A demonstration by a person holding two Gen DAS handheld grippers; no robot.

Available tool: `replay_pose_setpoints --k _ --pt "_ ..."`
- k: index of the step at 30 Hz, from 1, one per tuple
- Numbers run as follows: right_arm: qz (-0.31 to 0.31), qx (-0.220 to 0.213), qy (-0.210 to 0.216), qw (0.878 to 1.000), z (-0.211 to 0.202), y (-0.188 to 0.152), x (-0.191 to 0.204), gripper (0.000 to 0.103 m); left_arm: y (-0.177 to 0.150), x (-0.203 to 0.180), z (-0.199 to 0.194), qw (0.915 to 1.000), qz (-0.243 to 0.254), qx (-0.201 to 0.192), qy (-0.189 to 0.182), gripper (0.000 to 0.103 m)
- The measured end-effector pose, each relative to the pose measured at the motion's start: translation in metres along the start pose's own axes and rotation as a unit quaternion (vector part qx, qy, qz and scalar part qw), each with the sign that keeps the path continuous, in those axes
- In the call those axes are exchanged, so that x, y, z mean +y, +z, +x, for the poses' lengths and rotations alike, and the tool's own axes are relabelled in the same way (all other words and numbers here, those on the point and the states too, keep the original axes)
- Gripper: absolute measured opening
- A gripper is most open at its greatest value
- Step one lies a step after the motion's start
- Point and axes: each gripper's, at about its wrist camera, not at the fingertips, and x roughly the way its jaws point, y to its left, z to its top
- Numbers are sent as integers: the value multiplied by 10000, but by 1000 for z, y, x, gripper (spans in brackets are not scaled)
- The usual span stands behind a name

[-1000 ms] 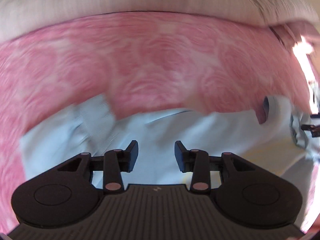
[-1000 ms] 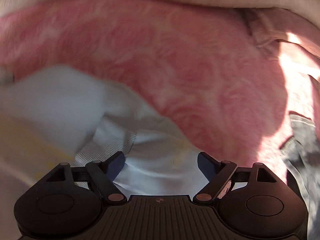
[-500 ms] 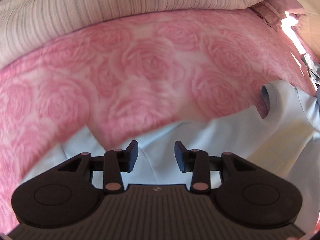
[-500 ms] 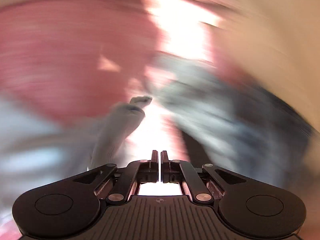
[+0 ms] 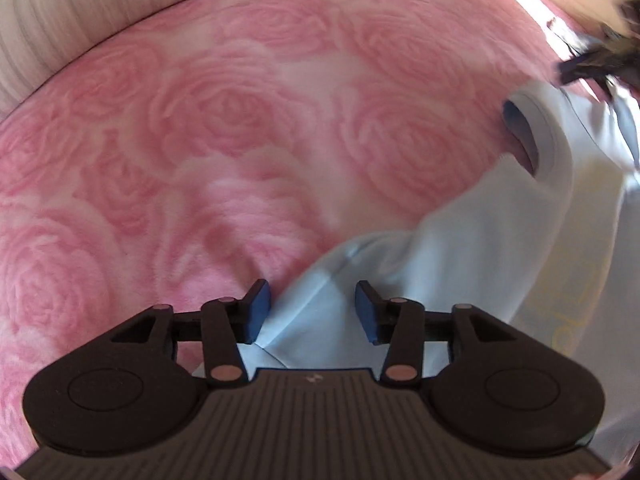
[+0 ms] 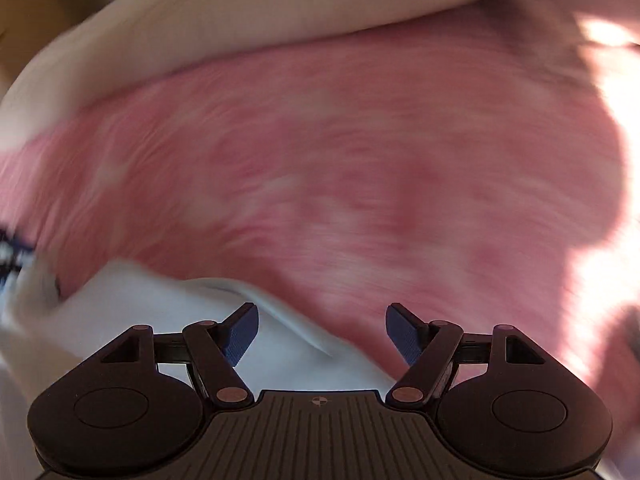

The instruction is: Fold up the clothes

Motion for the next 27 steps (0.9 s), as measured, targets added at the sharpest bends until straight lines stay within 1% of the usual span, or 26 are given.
replay_pose_setpoints --k 2,3,4,5,6,7,8,9,11,14,15,16,17,18,19,20,21,24,26,27 --pt "7 239 37 9997 25 0 5 74 -5 -8 1 9997 251 53 14 45" --pt "27 227 -23 9997 29 -3 7 75 -6 -13 1 9991 416 71 34 44" --pt "4 230 -74 9997 31 -5 9 72 -8 -19 1 9980 617 75 66 29" --pt "-85 258 -110 9996 28 -6 12 45 -10 -24 -1 9966 805 61 131 10" --pt "-140 296 -114 9994 24 -8 14 23 -12 -27 -5 9961 847 -21 238 5" --pt "-152 287 -67 9994 16 -8 17 4 -14 -28 -13 9961 791 -172 364 5" --pt "-177 182 -21 9997 2 -7 21 4 -16 -29 -21 9956 734 -323 490 4" --pt "-296 12 -39 9996 -13 -7 26 4 -17 -30 -32 9942 628 -531 692 5" --pt "-685 -630 -175 9955 -47 -8 36 3 -20 -24 -64 9879 203 -1097 1076 5" --pt "-1138 -1617 -349 9796 -92 -7 49 3 -23 -14 -105 9705 -375 -1849 1500 7" --pt "-1210 -1866 -494 9737 -97 -4 53 3 -22 -11 -112 9643 -491 -2018 1646 7" --pt "-1243 -2086 -651 9679 -97 0 56 4 -18 -9 -109 9582 -567 -2111 1847 8" --pt "-1219 -2263 -829 9628 -91 4 58 4 -13 -6 -103 9515 -643 -2176 2079 16" --pt "-1164 -2323 -1002 9604 -81 9 60 7 -6 -1 -94 9475 -750 -2091 2298 22" --pt "-1030 -2144 -1188 9640 -65 17 61 21 4 6 -81 9462 -889 -1850 2502 32" --pt "-844 -1868 -1401 9687 -49 26 61 32 7 10 -74 9452 -1018 -1693 2599 33" --pt "-641 -1691 -1526 9716 -37 32 59 34 2 11 -74 9453 -1140 -1626 2587 33" --pt "50 -1636 -1467 9756 -28 30 52 36 -10 14 -73 9446 -1502 -1422 2548 33" --pt "418 -1627 -1141 9792 -41 15 48 38 -19 16 -72 9432 -1742 -1284 2520 33" --pt "569 -1595 -973 9807 -49 5 46 38 -29 14 -75 9435 -1883 -1211 2444 33"
